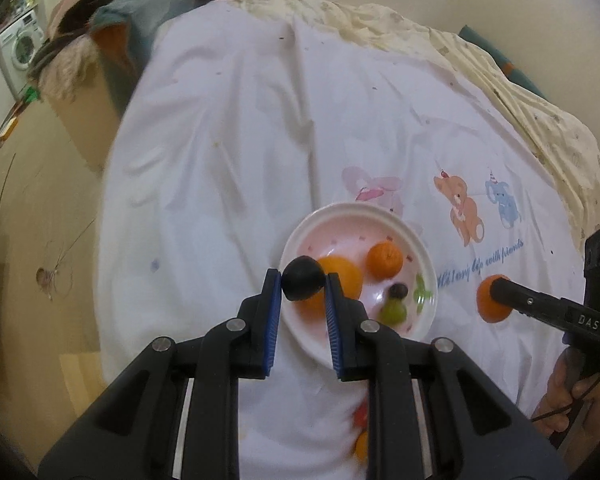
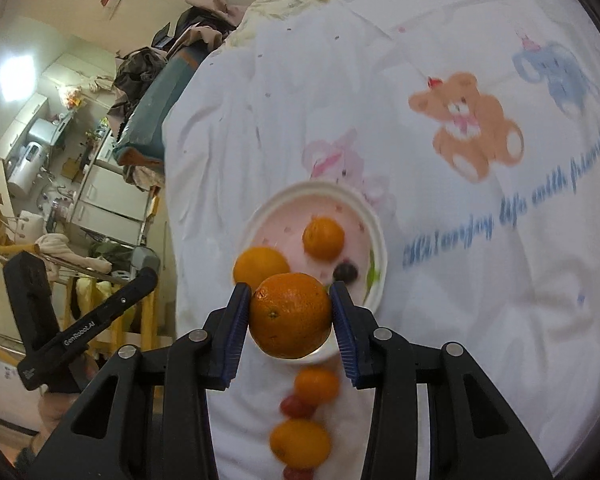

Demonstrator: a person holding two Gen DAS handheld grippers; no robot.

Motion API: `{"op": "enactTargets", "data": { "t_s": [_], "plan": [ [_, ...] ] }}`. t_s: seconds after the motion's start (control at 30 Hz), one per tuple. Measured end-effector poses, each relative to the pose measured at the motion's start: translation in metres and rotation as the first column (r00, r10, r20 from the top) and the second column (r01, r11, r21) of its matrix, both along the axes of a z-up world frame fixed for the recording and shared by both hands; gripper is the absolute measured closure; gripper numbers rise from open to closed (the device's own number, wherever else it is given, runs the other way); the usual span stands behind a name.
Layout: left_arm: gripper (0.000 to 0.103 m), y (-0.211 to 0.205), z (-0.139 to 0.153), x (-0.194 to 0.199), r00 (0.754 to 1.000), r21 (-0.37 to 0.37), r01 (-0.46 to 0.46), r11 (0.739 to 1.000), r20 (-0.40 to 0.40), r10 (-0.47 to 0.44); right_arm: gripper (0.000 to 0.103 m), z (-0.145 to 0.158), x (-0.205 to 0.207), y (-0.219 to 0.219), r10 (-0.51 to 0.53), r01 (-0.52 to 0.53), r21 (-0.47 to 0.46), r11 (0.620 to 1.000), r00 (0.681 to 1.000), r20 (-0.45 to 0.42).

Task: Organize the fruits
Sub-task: 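Lower the grape and mandarin onto the pink plate and open both grippers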

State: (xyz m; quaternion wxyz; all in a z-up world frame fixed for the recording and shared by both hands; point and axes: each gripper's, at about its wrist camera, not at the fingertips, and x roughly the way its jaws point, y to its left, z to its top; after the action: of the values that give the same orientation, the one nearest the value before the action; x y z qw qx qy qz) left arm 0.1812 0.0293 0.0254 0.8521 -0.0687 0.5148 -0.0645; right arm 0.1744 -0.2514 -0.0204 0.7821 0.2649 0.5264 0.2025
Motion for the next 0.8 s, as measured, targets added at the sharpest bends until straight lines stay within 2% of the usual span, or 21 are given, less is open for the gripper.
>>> {"op": "enactTargets", "data": {
  "t_s": [0.33, 0.47, 0.6, 0.8],
  "plan": [
    [0.085, -0.047, -0.039, 0.057, 0.997, 0.015, 0.077, 0.997, -0.033, -0.077, 0.061, -0.043, 0.056, 0.017, 0.047, -0.053, -0.100, 0.994, 0.997, -0.058],
    [0.085, -0.060, -0.058, 0.072, 0.994, 0.042, 0.100, 0.994, -0.054, -0.098, 0.061, -0.060, 0.061, 0.018, 0.050, -0.059, -0.104, 0.993, 0.995, -0.083],
    [0.085, -0.065, -0.080, 0.083, 0.989, 0.033, 0.112, 0.993, -0.105, -0.108, 0.060, -0.064, 0.061, 0.023, 0.069, -0.078, -0.163, 0.983, 0.996, -0.059],
    [0.084, -0.067, -0.098, 0.083, 0.982, 0.048, 0.133, 0.990, -0.138, -0.126, 0.060, -0.070, 0.062, 0.025, 0.090, -0.099, -0.157, 0.983, 0.994, -0.062]
  ]
}}
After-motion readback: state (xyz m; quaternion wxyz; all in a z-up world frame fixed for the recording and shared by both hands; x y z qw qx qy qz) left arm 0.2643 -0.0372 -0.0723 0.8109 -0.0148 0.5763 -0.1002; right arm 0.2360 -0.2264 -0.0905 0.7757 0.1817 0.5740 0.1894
